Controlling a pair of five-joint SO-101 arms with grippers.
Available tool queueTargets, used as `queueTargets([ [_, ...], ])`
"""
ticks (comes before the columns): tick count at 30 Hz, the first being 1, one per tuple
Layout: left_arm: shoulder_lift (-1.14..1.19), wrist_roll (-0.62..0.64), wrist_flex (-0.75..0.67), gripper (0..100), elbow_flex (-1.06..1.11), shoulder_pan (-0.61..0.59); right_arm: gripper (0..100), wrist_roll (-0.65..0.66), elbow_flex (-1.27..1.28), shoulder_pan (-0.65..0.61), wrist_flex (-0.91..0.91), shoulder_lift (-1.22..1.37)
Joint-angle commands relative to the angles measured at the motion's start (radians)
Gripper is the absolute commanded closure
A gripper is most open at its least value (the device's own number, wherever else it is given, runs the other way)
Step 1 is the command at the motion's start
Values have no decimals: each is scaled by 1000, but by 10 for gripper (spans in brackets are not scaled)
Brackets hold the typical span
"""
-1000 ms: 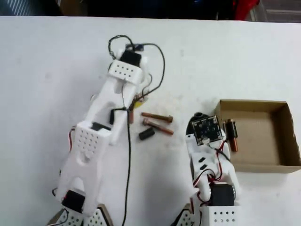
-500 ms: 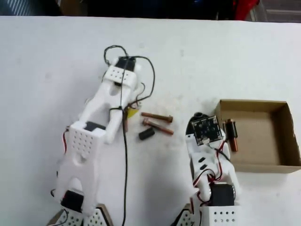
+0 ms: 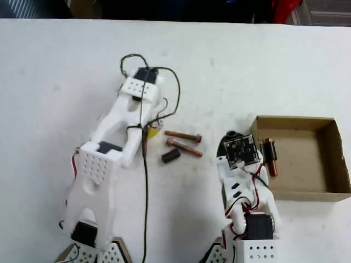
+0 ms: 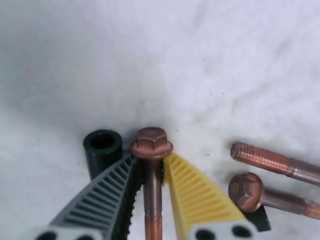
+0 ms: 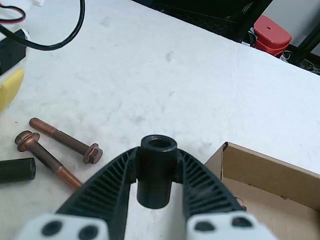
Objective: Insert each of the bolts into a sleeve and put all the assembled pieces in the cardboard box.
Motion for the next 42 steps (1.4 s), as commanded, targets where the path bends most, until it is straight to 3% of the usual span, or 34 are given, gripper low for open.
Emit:
queueTargets([
  [1,-48,-11,-8,786,5,-19,982,9,-9,-1,-10,-16],
  [4,-48,-8,-8,732,5,-19,982,9,-9,-1,-10,-16],
  [14,5,-9,-17,736,2,-15,982,9,-9,-1,-10,-16],
  [18,79,-15,-17,775,-20,-12,982,11,-9,1,-10,-16],
  [24,101,-61,-8,928,-86,1,982,11,-9,1,-10,-16],
  [42,107,-68,12,855,-86,12,981,51,-9,-1,-8,-16],
])
